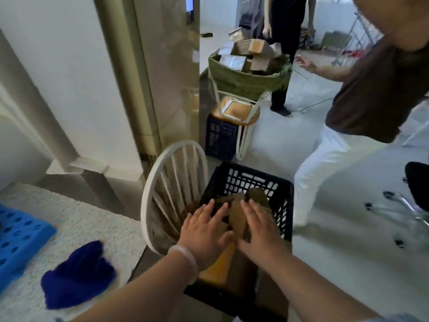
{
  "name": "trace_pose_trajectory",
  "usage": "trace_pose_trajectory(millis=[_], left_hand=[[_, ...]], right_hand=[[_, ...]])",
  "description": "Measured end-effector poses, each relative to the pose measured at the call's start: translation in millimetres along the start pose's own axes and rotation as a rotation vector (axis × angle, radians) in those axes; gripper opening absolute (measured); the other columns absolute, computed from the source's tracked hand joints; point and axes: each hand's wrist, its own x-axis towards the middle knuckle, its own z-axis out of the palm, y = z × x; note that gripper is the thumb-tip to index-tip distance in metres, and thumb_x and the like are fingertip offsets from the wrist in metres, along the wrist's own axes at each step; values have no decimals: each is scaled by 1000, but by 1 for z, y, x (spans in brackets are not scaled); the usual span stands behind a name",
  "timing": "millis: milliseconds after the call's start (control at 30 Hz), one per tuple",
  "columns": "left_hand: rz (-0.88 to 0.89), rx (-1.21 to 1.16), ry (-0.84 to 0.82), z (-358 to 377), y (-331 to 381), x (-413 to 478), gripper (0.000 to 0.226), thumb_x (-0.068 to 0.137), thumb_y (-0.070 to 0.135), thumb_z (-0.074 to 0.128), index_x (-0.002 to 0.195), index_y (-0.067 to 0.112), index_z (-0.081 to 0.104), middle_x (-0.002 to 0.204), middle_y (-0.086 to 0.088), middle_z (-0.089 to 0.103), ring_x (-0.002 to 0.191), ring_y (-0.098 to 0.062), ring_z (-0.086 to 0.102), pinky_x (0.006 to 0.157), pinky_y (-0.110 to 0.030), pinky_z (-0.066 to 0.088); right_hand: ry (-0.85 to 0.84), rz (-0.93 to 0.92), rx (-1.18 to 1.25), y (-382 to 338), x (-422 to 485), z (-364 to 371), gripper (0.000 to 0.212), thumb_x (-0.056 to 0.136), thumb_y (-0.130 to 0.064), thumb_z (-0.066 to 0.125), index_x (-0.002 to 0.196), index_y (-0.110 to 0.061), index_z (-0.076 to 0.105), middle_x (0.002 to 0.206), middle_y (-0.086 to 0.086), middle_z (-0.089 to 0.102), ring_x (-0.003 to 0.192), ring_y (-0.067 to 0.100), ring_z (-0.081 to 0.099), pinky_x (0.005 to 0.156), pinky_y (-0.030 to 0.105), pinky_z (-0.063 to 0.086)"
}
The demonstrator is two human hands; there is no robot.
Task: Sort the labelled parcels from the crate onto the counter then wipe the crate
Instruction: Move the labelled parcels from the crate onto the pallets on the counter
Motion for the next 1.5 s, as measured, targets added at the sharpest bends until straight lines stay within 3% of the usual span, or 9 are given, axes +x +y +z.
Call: trace_pose_trajectory(millis=[267,533,933,1033,1133,1267,1433,1500], left_hand=[[-71,-22,-146,47,58,28,68,97,62,28,152,45,-8,164,6,-7,151,-21,-1,120,-44,0],[-120,-76,-200,55,58,45,71,96,61,34,151,46,-9,164,8,-6,150,-20,1,120,-43,2],[-89,-95,-361,69,27,113,73,99,55,36,153,39,-11,164,8,-8,150,-22,7,119,-43,12],[-61,-163,-394,79,18,132,78,99,51,41,153,36,-13,164,5,-12,150,-21,5,120,-39,10],[-52,-162,-418,90,11,147,81,98,49,44,153,36,-13,164,4,-12,150,-23,7,119,-40,12],[-52,-185,-485,103,6,158,85,97,49,47,152,37,-16,165,2,-4,149,-25,12,119,-41,16],[-124,-404,-392,109,8,160,93,93,42,57,150,41,-17,164,9,1,148,-25,18,118,-43,27],[-137,-463,-326,102,12,162,96,91,40,61,149,47,-15,163,13,5,147,-26,20,117,-47,30]], right_hand=[[-96,207,51,93,-11,-8,93,89,-62,54,156,-36,-5,164,-8,-7,151,20,-1,122,43,12],[-195,238,85,107,-1,2,92,90,-61,53,156,-34,-5,165,-6,-8,151,20,-3,122,43,10],[-169,420,272,108,78,24,82,93,-48,57,156,-30,9,157,-2,30,142,20,33,113,47,37],[-183,479,358,107,102,36,80,93,-45,58,156,-33,11,156,-3,31,142,21,33,111,51,38],[-201,595,472,116,120,50,78,87,-50,58,152,-39,16,146,-1,45,131,23,46,104,53,45],[-263,738,611,122,127,61,83,93,-42,58,155,-39,3,155,4,36,136,27,42,109,48,38],[-143,672,706,122,121,54,64,92,-35,59,149,-38,30,136,-1,53,118,15,54,99,42,49],[-77,637,719,118,118,44,62,92,-32,60,146,-39,32,129,-2,56,112,14,56,93,40,52]])
